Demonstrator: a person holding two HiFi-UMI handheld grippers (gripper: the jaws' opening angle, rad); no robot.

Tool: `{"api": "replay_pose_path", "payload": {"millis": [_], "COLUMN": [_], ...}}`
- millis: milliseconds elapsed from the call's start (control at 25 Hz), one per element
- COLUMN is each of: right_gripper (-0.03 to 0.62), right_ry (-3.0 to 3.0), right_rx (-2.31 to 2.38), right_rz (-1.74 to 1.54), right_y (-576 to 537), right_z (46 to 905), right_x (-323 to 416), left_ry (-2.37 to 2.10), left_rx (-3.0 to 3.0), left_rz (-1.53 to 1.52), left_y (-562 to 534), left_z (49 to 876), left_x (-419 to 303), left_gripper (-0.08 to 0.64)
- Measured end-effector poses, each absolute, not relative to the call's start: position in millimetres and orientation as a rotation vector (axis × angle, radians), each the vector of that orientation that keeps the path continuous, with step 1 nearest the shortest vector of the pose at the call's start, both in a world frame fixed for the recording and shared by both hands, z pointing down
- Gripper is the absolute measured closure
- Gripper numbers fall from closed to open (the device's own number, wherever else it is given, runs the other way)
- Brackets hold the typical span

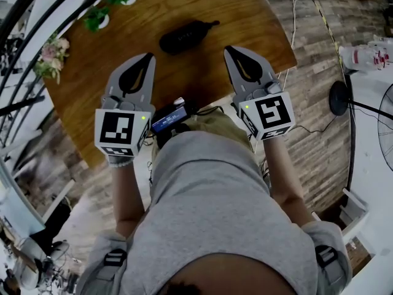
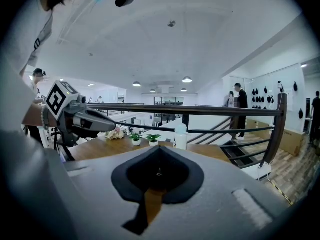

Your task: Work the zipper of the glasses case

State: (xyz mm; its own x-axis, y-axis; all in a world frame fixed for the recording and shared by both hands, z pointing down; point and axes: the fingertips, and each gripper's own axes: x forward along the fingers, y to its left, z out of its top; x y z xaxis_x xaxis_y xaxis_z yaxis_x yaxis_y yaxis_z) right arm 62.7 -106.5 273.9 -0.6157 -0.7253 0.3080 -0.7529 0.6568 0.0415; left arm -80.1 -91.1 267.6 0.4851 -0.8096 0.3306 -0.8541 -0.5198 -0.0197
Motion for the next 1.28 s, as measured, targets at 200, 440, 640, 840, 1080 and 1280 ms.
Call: {"api": "replay_pose_path", "payload": {"millis": [200,440,640,840,1080,1280], "right_gripper": [0.592,0.592,0.592,0.592,0.592,0.592], "right_ry": [-2.584,-2.584,-2.576,-2.574,-2.569,-2.566], "right_rx": [1.178,1.176,1.177,1.178,1.179,1.188], "right_rz": [0.125,0.116,0.111,0.105,0.092,0.087], "right_y": [-108.4,-109.4,-111.2,-111.8,-111.1,-111.8], "right_z": [272.8,271.2,272.0,270.6,269.4,268.7], "right_x": [59.5,56.1,55.8,56.4,58.1,59.6], "left_ry": [-1.460,-1.470,-1.464,-1.462,-1.467,-1.470], "left_rx": [2.582,2.594,2.594,2.595,2.595,2.596], "left_rz": [0.462,0.462,0.469,0.477,0.482,0.487], "left_y": [-93.7,-95.9,-95.4,-95.2,-95.5,-95.4], "left_z": [268.8,268.4,270.0,270.7,270.4,271.2], "left_x": [-79.8,-81.3,-80.5,-80.4,-80.2,-80.7], "left_gripper": [0.546,0.546,0.546,0.546,0.546,0.546]}}
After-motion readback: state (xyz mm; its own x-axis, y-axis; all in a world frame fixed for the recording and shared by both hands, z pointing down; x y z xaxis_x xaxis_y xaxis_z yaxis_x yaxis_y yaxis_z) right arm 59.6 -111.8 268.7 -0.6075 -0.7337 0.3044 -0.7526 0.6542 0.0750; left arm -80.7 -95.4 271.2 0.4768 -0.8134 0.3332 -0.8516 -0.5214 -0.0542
